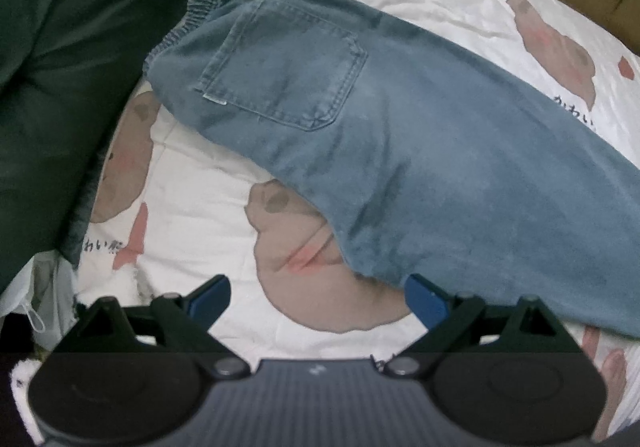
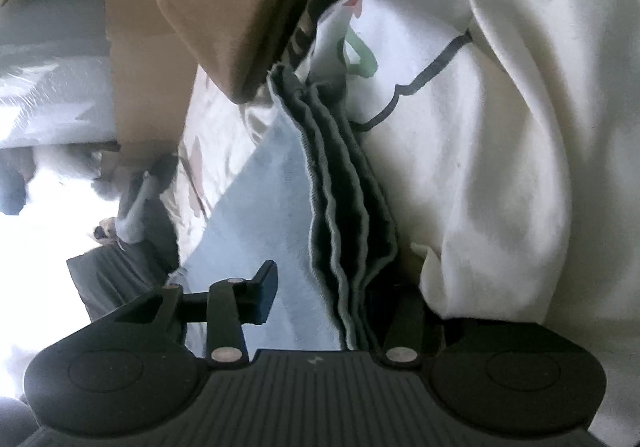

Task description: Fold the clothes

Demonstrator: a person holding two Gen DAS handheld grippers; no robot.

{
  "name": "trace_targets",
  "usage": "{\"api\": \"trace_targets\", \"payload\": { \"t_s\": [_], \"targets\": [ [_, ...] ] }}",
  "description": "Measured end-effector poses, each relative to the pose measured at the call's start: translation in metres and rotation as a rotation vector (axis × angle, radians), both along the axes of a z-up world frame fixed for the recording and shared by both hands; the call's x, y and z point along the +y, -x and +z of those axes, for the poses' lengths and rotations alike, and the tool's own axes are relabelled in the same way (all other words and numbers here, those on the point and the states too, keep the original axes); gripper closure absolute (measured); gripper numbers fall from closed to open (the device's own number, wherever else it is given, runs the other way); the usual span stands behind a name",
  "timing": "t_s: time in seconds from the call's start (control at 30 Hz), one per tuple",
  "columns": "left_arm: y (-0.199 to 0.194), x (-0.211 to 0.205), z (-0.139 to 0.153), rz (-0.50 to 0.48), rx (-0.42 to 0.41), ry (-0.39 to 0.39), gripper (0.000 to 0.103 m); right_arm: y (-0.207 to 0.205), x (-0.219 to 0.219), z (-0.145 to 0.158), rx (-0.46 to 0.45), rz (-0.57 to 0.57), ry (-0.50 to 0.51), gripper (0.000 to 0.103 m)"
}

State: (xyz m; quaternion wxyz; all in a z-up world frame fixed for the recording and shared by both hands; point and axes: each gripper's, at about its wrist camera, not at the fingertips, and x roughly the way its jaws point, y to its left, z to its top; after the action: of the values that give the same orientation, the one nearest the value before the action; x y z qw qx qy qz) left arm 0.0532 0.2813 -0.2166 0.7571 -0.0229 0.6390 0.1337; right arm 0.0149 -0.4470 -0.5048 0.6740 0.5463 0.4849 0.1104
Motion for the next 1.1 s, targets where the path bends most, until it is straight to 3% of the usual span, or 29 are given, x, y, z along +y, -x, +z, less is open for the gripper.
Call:
{"api": "trace_targets", "payload": {
  "t_s": [0.07, 0.17, 0.43, 0.6, 0.8, 0.97, 1.1],
  "targets": [
    [0.000, 0.001, 0.000, 0.004, 0.001, -0.002, 0.008, -0.004, 0.000, 0.000, 0.017, 0.039, 0.052, 0.080],
    [-0.001, 0.002, -0.001, 0.013, -0.007, 0.000, 0.008, -0.005, -0.002, 0.003, 0.026, 0.076, 0.063, 0.091],
    [-0.010, -0.003, -0.005, -0.002, -0.030, 0.024, 0.008, -0.015, 0.003, 0.035, 0.015, 0.173, 0.157, 0.094],
    [-0.017, -0.010, -0.011, -0.035, -0.048, 0.051, 0.008, -0.015, 0.006, 0.062, 0.010, 0.168, 0.199, 0.094],
    [-0.028, -0.025, -0.021, -0.154, -0.077, 0.113, 0.016, -0.020, 0.017, 0.111, -0.019, 0.180, 0.247, 0.094],
    [-0.034, -0.033, -0.033, -0.196, -0.101, 0.174, 0.018, -0.034, 0.031, 0.157, -0.042, 0.186, 0.254, 0.094],
    [-0.037, -0.041, -0.042, -0.254, -0.108, 0.238, 0.023, -0.047, 0.050, 0.195, -0.050, 0.220, 0.320, 0.094]
  ]
}}
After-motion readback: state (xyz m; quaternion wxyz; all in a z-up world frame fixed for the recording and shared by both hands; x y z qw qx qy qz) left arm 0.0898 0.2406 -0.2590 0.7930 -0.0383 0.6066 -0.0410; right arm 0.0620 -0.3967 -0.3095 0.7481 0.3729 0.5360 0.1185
